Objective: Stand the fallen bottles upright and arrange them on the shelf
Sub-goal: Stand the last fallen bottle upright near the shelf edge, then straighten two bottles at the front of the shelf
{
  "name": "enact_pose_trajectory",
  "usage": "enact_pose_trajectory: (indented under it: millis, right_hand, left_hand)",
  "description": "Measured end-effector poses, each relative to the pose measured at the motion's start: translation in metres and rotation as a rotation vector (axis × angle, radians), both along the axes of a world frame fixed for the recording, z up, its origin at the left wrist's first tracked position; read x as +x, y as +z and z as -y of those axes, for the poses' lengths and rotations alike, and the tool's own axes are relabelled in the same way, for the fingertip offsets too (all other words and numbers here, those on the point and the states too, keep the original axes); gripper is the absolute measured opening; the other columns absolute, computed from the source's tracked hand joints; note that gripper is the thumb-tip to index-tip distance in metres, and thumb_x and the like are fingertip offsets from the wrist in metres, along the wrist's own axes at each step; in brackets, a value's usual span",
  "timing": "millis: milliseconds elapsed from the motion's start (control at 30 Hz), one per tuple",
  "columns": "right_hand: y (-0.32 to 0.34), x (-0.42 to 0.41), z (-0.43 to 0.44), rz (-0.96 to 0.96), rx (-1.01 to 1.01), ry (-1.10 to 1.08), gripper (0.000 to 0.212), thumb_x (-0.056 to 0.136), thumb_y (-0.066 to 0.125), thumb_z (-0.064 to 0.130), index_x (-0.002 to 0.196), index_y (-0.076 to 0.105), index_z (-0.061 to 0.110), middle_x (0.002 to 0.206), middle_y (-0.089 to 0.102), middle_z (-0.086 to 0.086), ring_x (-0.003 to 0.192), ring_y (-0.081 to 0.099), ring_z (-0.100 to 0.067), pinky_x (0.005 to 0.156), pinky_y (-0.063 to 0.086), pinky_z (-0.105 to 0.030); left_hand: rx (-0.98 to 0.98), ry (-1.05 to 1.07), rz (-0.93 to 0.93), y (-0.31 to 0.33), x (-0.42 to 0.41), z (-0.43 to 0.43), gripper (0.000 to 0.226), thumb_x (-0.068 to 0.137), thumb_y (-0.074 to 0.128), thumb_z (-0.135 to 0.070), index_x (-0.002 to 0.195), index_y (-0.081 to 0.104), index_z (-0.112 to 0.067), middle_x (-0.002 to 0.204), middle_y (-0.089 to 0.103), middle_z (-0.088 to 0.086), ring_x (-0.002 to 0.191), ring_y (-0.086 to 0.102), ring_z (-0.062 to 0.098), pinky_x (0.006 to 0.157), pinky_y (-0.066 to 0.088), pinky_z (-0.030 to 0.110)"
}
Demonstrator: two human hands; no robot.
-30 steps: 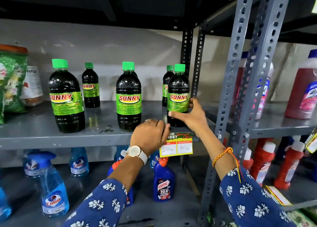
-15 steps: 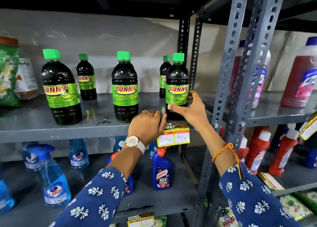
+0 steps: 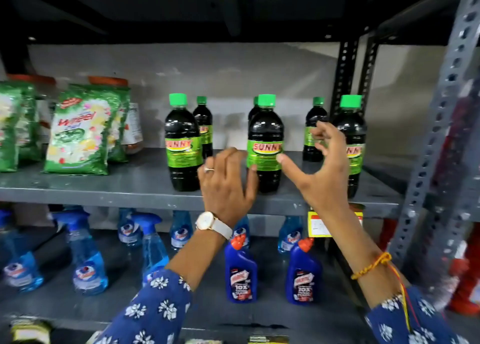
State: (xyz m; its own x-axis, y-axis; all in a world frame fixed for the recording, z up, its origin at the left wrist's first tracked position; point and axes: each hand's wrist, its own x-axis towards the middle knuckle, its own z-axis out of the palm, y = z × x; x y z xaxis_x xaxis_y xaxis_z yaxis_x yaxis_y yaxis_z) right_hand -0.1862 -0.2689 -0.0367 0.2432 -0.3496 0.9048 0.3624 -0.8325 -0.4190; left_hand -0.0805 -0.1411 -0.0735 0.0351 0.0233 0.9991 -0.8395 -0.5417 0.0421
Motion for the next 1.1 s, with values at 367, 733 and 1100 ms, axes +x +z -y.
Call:
enact_pose_trajectory:
  millis: [367,733,1100]
  right_hand:
    - [-0.021,0.065,-0.031,-0.394,0.267,0.012,0.089,0.060,0.086,0.020,0.129,0.031,0.006,0.106,0.047,0.001,0.094,0.045,-0.010,0.076,0.036,-0.017]
    - [-0.027,0.071,-0.030,-0.447,0.208,-0.140,0.076,0.065,0.082,0.027,0.117,0.034,0.003,0.106,0.054,-0.008,0.087,0.049,-0.017,0.072,0.041,-0.027]
    - [-0.028,0.073,-0.032,-0.435,0.187,-0.181,0.077,0.063,0.083,0.034,0.115,0.034,0.004,0.110,0.059,-0.014,0.091,0.058,-0.025,0.077,0.052,-0.038]
  left_hand:
    - [-0.001,0.070,-0.743,-0.006,0.068,-0.080,0.118,0.064,0.072,-0.065,0.146,0.017,0.001,0.141,0.042,0.020,0.126,0.043,0.035,0.104,0.035,0.045]
    - [0.011,0.138,-0.714,-0.012,0.072,-0.076,0.088,0.068,0.070,-0.063,0.129,0.045,-0.005,0.094,0.068,0.015,0.086,0.065,0.035,0.066,0.047,0.035]
    - [0.017,0.123,-0.702,-0.013,0.071,-0.076,0.082,0.067,0.072,-0.061,0.119,0.049,-0.001,0.084,0.068,0.016,0.074,0.065,0.036,0.061,0.045,0.034]
